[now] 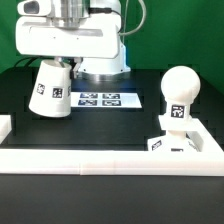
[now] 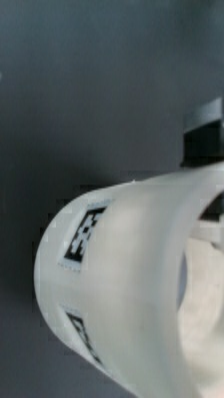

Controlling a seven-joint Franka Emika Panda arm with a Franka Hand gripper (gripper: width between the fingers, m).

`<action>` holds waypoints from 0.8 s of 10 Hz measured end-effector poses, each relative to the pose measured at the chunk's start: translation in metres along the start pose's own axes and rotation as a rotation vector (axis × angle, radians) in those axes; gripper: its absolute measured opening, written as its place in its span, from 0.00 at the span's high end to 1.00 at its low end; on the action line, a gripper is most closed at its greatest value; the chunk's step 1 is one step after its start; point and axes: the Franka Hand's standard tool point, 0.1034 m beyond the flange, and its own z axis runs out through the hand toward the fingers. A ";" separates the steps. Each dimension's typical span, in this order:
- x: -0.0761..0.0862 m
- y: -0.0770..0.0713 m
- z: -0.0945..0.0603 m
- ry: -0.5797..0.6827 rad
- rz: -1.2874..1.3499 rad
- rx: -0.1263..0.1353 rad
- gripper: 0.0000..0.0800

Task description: Assemble lamp

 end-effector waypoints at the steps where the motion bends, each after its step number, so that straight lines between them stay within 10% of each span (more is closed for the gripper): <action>1: 0.006 -0.013 -0.008 -0.001 0.022 0.009 0.94; 5: 0.039 -0.061 -0.035 0.014 0.057 0.026 0.94; 8: 0.038 -0.061 -0.029 0.005 0.053 0.019 0.94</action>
Offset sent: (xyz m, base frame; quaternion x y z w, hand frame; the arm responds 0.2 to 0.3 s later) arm 0.0357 0.0388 0.0318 -0.0006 -0.0112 0.0426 0.9990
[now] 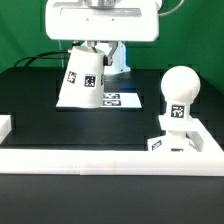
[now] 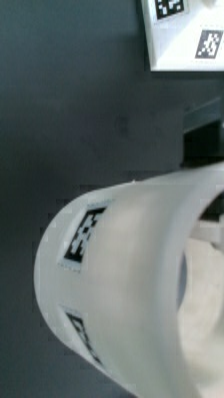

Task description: Assemble lamp

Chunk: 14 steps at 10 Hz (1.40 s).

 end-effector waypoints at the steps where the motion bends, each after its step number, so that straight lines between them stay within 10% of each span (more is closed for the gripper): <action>1: 0.000 0.000 0.000 -0.001 0.000 0.000 0.94; 3: -0.001 -0.001 0.000 -0.003 0.003 0.000 0.94; 11: 0.044 -0.079 -0.087 -0.034 0.114 0.086 0.94; 14: 0.045 -0.083 -0.086 -0.034 0.109 0.082 0.94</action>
Offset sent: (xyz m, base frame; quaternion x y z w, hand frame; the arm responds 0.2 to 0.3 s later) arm 0.0122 0.0318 0.0358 0.0156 -0.0234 0.0237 0.9993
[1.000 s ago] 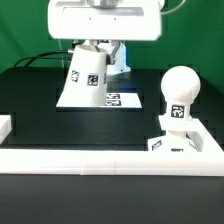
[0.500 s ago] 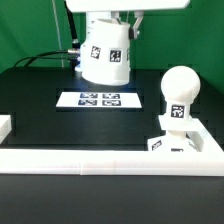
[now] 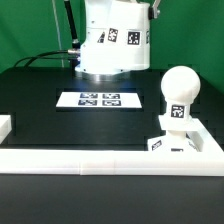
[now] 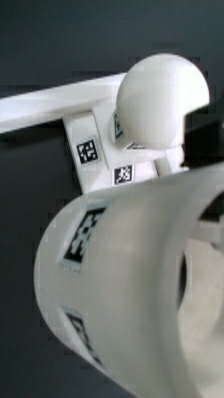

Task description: Assemble lamp

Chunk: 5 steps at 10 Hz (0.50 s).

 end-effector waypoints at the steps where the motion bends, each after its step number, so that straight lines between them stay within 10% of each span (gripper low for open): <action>1: 0.000 0.000 0.000 0.000 0.000 0.000 0.94; 5: 0.003 -0.031 -0.010 0.022 0.002 0.016 0.94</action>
Offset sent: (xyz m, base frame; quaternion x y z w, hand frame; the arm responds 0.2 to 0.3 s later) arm 0.0156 0.0479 0.0233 0.0183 -0.0025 0.0278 0.9994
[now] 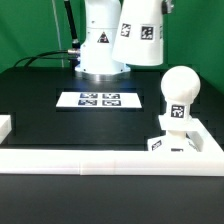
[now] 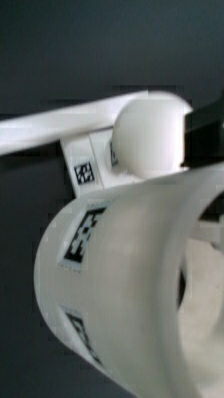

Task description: Assemble lamp

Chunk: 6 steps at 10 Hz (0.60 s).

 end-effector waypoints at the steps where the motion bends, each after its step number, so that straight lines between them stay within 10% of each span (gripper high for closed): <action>1: 0.009 -0.009 -0.005 0.017 -0.002 0.006 0.94; 6: 0.037 -0.048 -0.004 0.048 0.011 0.017 0.94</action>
Offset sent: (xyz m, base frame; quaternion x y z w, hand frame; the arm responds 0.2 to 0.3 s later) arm 0.0364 0.0352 0.0098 0.0240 0.0005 0.0436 0.9988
